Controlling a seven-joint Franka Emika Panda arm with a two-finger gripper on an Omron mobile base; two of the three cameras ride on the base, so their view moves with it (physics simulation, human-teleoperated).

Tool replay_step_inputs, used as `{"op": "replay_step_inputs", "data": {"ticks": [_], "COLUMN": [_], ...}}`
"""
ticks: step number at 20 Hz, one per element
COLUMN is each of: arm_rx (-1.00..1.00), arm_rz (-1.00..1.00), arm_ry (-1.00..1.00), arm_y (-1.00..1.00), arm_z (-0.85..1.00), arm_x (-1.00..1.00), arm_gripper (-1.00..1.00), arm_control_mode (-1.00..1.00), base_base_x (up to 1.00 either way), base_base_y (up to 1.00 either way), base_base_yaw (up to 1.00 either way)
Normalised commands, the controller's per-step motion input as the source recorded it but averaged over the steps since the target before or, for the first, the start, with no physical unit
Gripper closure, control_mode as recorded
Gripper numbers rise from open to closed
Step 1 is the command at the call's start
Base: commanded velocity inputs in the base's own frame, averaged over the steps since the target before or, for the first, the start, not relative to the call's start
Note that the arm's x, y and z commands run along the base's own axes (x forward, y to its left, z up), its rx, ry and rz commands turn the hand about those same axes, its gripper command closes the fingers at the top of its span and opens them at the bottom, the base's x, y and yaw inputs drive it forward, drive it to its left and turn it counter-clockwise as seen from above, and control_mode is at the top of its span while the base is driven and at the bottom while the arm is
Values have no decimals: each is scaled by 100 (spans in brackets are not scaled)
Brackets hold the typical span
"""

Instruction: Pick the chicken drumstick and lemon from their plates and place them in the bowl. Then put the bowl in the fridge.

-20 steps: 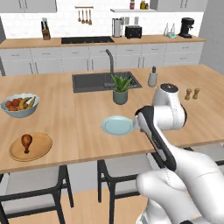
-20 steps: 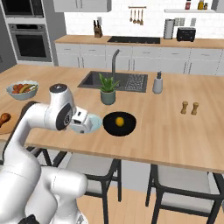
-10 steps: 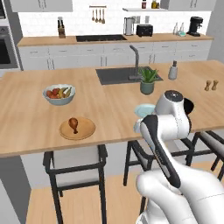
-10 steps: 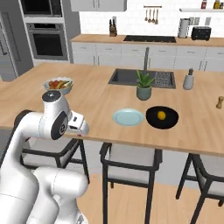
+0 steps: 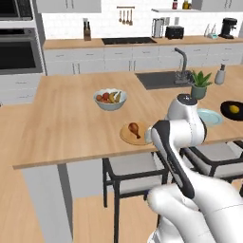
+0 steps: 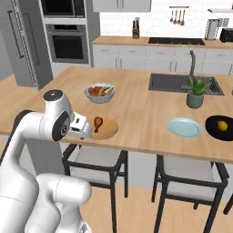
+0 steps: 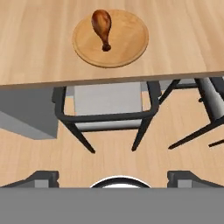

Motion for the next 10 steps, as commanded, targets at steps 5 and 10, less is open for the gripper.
{"op": "replay_step_inputs", "data": {"ticks": [5, 10], "arm_rx": [0, 0], "arm_rz": [0, 1], "arm_ry": [0, 0], "arm_y": [0, 0], "arm_z": [0, 0], "arm_x": [0, 9], "arm_gripper": [-100, -100], "arm_control_mode": [100, -100], "base_base_x": [92, 47], "base_base_y": [13, -11], "base_base_yaw": [0, 2]}}
